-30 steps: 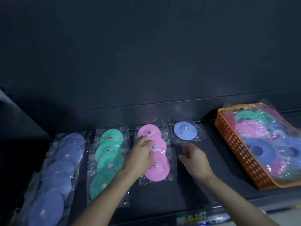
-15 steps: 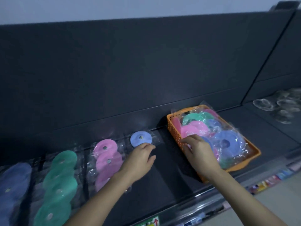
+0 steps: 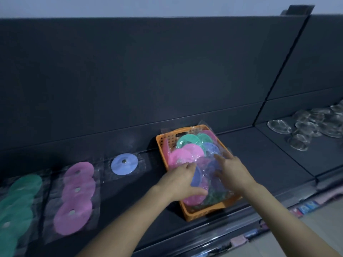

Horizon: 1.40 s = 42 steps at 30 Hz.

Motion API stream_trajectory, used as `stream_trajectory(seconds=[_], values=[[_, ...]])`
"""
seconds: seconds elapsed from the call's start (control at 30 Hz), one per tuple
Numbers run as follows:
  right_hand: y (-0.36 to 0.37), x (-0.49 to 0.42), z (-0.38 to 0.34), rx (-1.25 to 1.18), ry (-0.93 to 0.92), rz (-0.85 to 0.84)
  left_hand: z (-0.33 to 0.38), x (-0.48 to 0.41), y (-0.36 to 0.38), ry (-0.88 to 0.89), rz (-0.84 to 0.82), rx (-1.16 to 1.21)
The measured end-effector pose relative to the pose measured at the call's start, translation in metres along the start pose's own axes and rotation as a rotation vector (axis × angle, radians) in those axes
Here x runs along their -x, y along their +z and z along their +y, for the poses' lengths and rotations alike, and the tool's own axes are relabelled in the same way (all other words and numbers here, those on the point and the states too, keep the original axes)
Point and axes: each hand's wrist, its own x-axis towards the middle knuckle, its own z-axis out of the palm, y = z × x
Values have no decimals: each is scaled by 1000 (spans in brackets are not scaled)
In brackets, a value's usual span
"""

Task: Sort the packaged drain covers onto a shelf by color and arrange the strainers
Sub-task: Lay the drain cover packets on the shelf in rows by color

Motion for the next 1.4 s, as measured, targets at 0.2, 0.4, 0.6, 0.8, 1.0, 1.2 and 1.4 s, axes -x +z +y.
stream_trajectory(seconds=[0.2, 0.4, 0.6, 0.8, 1.0, 1.2, 1.4], values=[[-9, -10, 21, -256, 40, -16, 7, -10, 4, -102, -16, -37], [-21, -12, 24, -548, 93, 238, 10, -7, 1, -160, 156, 222], [-30, -6, 2, -775, 3, 410, -4, -5, -8, -365, 504, 797], [-6, 9, -37, -625, -396, 511, -14, -6, -19, -562, 476, 1730], [18, 10, -54, -294, -622, 471, -26, -1, -25, -528, 338, 1929], [9, 4, -53, -423, -596, 186, -41, 7, -24, -539, 469, 1591], [2, -27, 0, 76, -135, 78, -57, 12, -24, -496, 498, 1614]])
